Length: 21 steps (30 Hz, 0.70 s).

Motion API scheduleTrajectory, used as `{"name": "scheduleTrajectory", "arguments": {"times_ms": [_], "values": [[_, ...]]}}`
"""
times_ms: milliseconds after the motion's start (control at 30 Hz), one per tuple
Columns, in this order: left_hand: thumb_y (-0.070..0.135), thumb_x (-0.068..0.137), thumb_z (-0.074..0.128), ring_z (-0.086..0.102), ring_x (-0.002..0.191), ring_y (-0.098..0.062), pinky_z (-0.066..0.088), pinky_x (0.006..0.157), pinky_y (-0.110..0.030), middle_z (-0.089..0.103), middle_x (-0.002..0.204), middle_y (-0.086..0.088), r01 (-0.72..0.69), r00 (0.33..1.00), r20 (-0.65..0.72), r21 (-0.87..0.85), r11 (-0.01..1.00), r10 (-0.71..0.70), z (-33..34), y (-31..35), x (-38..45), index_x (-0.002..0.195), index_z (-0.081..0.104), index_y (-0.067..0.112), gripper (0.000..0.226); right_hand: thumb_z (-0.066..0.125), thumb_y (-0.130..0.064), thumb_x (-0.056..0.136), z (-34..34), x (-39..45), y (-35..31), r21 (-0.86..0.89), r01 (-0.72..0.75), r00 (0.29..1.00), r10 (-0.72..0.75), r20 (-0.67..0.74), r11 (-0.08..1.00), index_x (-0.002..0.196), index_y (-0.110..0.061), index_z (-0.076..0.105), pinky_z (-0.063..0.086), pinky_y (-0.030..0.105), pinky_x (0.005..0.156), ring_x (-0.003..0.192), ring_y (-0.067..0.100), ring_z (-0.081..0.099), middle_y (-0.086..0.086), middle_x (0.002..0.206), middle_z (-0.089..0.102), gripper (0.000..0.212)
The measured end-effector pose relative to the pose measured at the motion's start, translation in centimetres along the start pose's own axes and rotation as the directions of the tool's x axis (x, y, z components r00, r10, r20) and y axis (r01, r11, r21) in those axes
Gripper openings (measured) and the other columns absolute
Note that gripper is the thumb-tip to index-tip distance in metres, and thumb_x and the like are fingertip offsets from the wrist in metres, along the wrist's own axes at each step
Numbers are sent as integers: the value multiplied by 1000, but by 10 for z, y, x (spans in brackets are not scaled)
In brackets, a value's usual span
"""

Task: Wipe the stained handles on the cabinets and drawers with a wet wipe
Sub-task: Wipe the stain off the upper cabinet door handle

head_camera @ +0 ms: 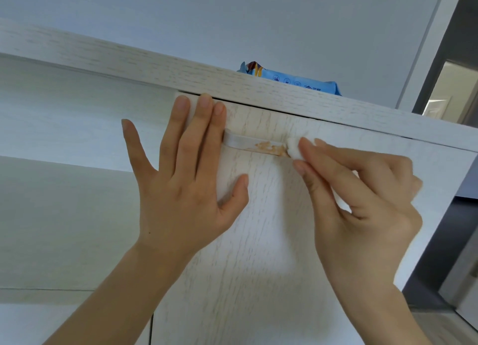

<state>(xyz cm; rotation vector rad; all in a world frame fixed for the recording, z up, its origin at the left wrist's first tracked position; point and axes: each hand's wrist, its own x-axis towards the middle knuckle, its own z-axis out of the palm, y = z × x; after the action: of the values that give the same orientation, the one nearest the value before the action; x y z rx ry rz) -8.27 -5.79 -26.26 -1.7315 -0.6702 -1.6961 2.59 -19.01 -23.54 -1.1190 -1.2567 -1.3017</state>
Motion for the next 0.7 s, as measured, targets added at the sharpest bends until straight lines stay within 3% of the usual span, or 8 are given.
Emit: {"name": "scheduleTrajectory", "arguments": {"times_ms": [200,333,433,533,633,700], "values": [[43,92,44,25,140,-30,11,107,-67,31,147,-14,2,1000,-1,3,1000,-2,1,0,-1,143,31,0,69,69,-13,88,0,2,8,68,61,997,-63,38,996,102,-15,69,45,43,82,94,8,59,-7,94,62,14],[44,92,44,25,140,-30,11,107,-67,30,148,-14,1,1000,-4,5,1000,-1,2,0,-1,144,30,0,69,70,-4,85,3,4,5,183,-12,998,2,55,983,105,-7,67,50,24,87,95,13,63,2,97,64,20],[44,92,44,25,140,-30,12,107,-67,29,148,-14,2,1000,3,1,1000,-2,1,0,-1,144,30,0,69,67,-4,86,-4,1,5,278,-161,987,152,53,947,109,-10,63,47,15,83,96,-1,58,0,98,63,24],[44,91,46,25,140,-30,12,108,-67,31,148,-15,3,1000,5,0,1000,-3,1,0,-1,143,31,0,70,67,-3,85,-4,-3,4,277,-183,983,176,49,943,108,-6,64,52,24,85,99,5,61,4,103,66,23],[44,91,45,25,140,-30,12,108,-67,31,148,-14,-2,1000,-1,-2,1000,2,2,0,-1,143,30,0,70,68,-3,85,3,2,4,271,-84,995,68,69,959,105,-6,66,52,35,92,102,9,62,1,106,65,21],[44,91,45,26,140,-30,12,108,-67,31,148,-15,-3,1000,-6,-3,1000,3,2,-1,-1,143,31,0,69,69,-4,85,3,4,8,273,-47,996,26,80,961,106,-8,65,50,34,96,102,7,61,-2,106,65,22]]}}
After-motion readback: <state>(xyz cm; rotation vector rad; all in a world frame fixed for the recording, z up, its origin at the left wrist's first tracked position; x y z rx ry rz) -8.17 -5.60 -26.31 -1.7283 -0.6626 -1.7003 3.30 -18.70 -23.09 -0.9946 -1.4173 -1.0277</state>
